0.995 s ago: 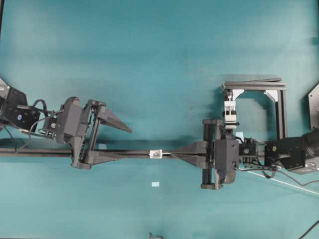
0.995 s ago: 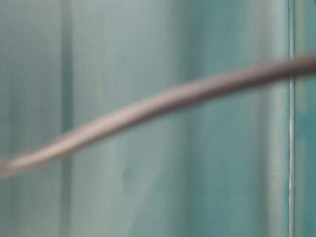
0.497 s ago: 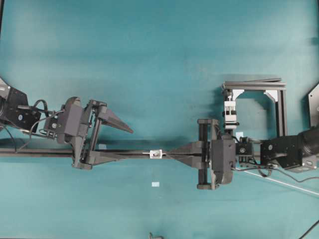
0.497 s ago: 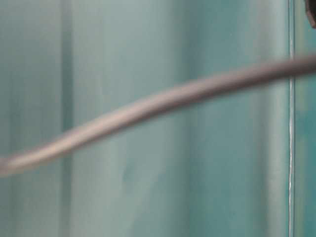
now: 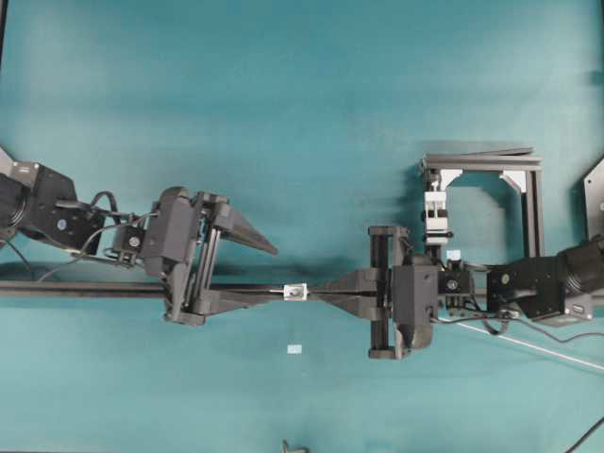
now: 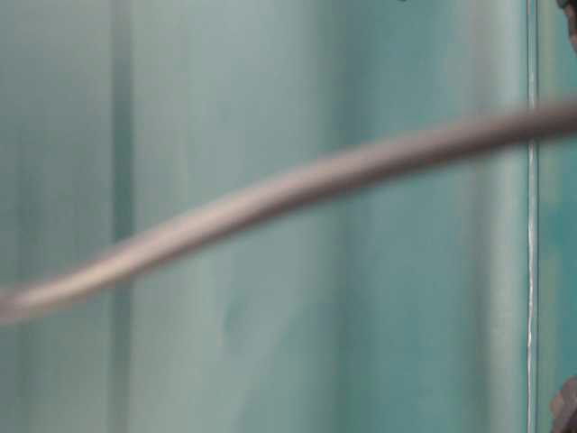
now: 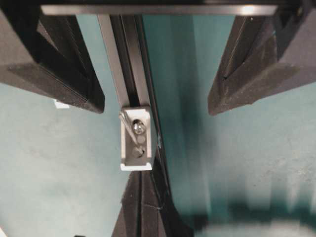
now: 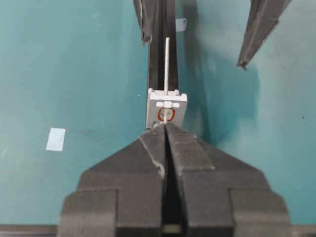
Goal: Insert the wire through the hole in the metal fitting marked with a red label.
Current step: 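Close the left gripper on the wire tip beyond the fitting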
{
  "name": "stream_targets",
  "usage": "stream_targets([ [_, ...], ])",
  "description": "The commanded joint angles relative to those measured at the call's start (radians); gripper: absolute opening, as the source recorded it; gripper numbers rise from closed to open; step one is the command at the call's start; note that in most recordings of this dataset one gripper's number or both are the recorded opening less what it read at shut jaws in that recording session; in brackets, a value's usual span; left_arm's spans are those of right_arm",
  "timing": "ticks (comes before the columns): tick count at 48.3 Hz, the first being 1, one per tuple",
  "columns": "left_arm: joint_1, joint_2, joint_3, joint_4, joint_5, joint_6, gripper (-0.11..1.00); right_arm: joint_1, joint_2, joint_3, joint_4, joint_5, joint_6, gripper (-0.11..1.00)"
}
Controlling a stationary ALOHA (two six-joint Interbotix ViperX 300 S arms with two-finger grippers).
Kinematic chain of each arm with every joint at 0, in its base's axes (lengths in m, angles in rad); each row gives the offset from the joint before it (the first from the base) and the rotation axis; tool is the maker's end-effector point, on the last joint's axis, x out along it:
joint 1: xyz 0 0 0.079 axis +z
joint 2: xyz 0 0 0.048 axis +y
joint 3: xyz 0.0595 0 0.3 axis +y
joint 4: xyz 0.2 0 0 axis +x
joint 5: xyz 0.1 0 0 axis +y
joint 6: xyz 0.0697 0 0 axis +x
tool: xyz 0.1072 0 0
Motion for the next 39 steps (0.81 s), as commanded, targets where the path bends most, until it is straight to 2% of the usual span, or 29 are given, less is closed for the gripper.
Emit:
stream_targets([
  [1, 0.005, -0.018, -0.026, -0.002, 0.009, -0.002, 0.69, -0.006, -0.014, -0.009, -0.003, -0.003, -0.002, -0.01],
  [10, 0.005, -0.017, -0.029, -0.002, 0.014, -0.012, 0.67, -0.005, -0.015, -0.008, -0.003, -0.003, 0.000, -0.01],
  [28, 0.000, -0.017, -0.043, -0.002, 0.023, -0.018, 0.43, -0.005, -0.015, -0.006, -0.003, -0.003, 0.000, -0.01],
  [39, -0.015, -0.017, -0.060, -0.002, 0.060, -0.018, 0.33, -0.005, -0.015, -0.006, -0.003, -0.005, 0.000, -0.01],
])
